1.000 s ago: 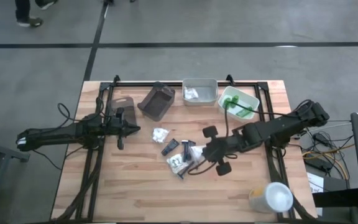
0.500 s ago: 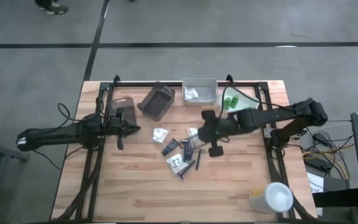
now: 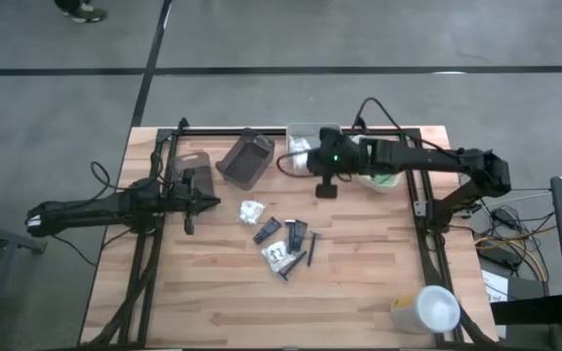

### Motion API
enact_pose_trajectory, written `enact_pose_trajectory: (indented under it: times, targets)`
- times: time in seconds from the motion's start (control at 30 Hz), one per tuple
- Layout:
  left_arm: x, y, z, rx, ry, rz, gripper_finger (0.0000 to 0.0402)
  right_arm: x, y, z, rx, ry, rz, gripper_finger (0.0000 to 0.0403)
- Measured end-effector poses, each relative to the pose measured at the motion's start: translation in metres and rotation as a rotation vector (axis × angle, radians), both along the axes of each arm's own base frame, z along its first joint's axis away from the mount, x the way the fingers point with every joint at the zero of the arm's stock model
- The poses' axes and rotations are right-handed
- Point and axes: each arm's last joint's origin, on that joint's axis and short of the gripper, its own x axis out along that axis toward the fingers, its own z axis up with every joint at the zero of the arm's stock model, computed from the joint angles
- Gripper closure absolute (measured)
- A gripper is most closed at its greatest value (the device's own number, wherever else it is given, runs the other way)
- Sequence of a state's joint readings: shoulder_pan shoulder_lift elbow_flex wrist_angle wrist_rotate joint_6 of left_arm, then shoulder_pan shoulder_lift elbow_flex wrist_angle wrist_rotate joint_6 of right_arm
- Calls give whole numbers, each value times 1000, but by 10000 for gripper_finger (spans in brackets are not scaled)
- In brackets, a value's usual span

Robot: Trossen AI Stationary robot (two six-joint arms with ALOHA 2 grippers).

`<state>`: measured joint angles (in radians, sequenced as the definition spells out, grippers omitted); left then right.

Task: Pick & Place Travel size toiletries
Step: Put the bottom cotton pack into the gray bin

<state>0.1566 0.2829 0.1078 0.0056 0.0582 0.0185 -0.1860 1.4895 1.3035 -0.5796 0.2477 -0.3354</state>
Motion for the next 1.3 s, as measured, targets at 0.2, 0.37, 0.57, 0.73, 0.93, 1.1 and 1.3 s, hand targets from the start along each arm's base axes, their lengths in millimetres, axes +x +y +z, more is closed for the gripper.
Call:
enact_pose_trajectory:
  times: [0.2,0.37,0.57,0.73,0.93,1.1,1.3]
  targets:
    - [0,0,0,0,0,0,378,-8,-34,-1,-22,15,-23,394]
    - [0,0,0,0,0,0,378,-16,-55,-1,-47,37,-4,394]
    - [0,0,0,0,0,0,378,-24,-74,-3,-76,62,-32,394]
    - [0,0,0,0,0,0,378,-26,-83,-11,-114,46,-23,394]
    - [0,0,0,0,0,0,378,-28,-90,-28,-163,47,15,394]
    - [0,0,0,0,0,-1,378,-35,-98,-46,-162,57,-1,394]
    - [0,0,0,0,0,-1,378,-37,-106,-63,-186,9,11,394]
